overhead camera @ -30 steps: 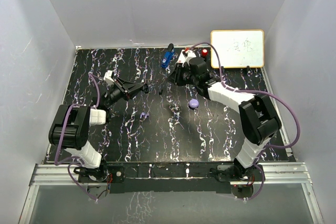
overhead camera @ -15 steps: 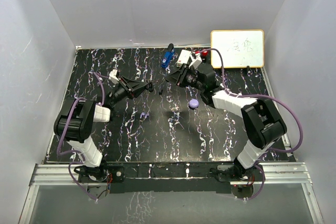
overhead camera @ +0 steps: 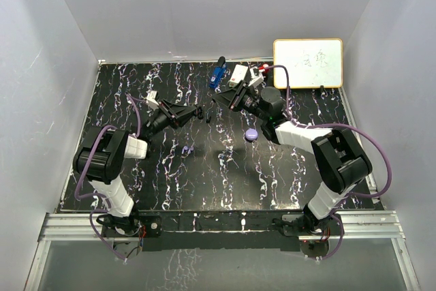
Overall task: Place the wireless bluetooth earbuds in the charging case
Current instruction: Place the earbud in the charging case.
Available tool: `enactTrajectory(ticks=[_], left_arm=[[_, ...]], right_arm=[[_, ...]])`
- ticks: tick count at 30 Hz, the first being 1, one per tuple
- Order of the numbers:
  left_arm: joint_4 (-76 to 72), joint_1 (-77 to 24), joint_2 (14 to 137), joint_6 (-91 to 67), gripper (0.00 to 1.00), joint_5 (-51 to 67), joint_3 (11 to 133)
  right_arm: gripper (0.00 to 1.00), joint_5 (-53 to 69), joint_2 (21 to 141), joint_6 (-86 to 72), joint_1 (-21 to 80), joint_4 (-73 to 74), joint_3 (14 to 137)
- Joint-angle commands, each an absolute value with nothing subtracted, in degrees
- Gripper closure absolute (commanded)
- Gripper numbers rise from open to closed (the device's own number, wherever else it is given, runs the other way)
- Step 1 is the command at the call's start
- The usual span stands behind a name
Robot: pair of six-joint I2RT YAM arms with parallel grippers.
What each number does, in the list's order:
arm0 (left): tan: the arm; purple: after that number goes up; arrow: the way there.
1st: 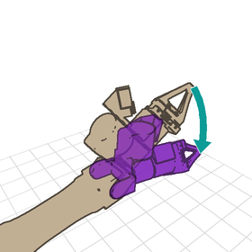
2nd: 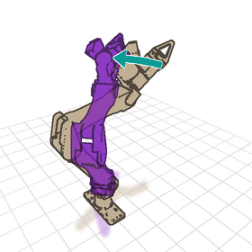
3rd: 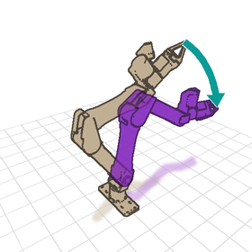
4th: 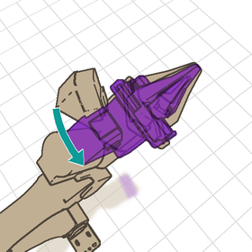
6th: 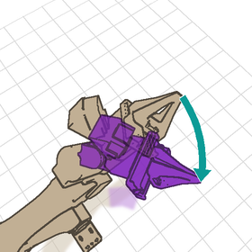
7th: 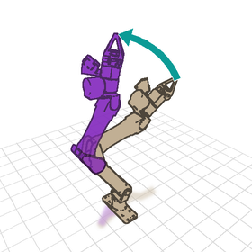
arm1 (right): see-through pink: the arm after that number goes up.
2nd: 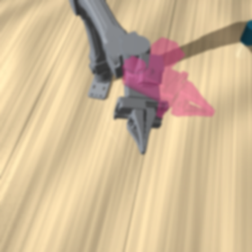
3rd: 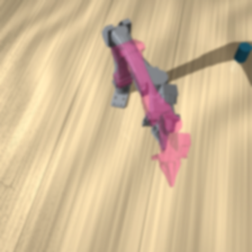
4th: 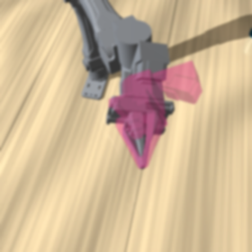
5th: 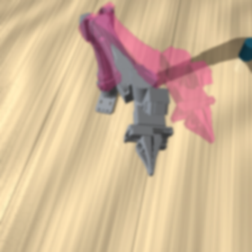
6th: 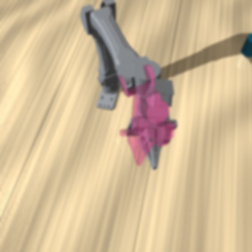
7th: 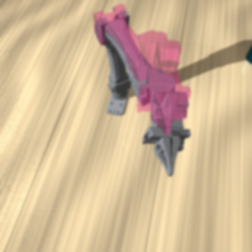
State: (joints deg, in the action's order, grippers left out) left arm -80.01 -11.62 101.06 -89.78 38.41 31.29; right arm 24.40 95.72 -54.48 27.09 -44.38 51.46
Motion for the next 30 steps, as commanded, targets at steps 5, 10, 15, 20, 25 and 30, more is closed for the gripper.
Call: enactTrajectory(ticks=[5, 10, 15, 20, 25, 30], left_arm=[[-84.86, -13.21, 99.73, -89.38, 1.00, 37.07, 34.73], [-84.22, -14.28, 100.19, -89.22, 1.00, 36.71, 35.82], [-83.94, -15.09, 100.45, -89.12, 1.00, 36.31, 36.38], [-83.47, -15.66, 100.37, -88.87, 1.00, 36.23, 36.48], [-83.23, -15.77, 100.54, -88.69, 1.00, 36.00, 36.66], [-82.65, -15.90, 100.68, -88.20, 1.00, 35.76, 36.91]], right_arm=[[1.00, 26.67, 95.71, -56.18, 27.07, -53.72, 50.27], [1.00, 27.64, 96.35, -56.06, 27.22, -55.76, 49.86], [1.00, 28.71, 97.89, -56.94, 27.32, -58.38, 49.35], [1.00, 29.40, 98.76, -57.46, 27.48, -59.84, 49.20], [1.00, 29.72, 98.79, -57.31, 27.62, -59.83, 49.13], [1.00, 29.79, 98.70, -57.40, 27.78, -59.83, 48.72]])
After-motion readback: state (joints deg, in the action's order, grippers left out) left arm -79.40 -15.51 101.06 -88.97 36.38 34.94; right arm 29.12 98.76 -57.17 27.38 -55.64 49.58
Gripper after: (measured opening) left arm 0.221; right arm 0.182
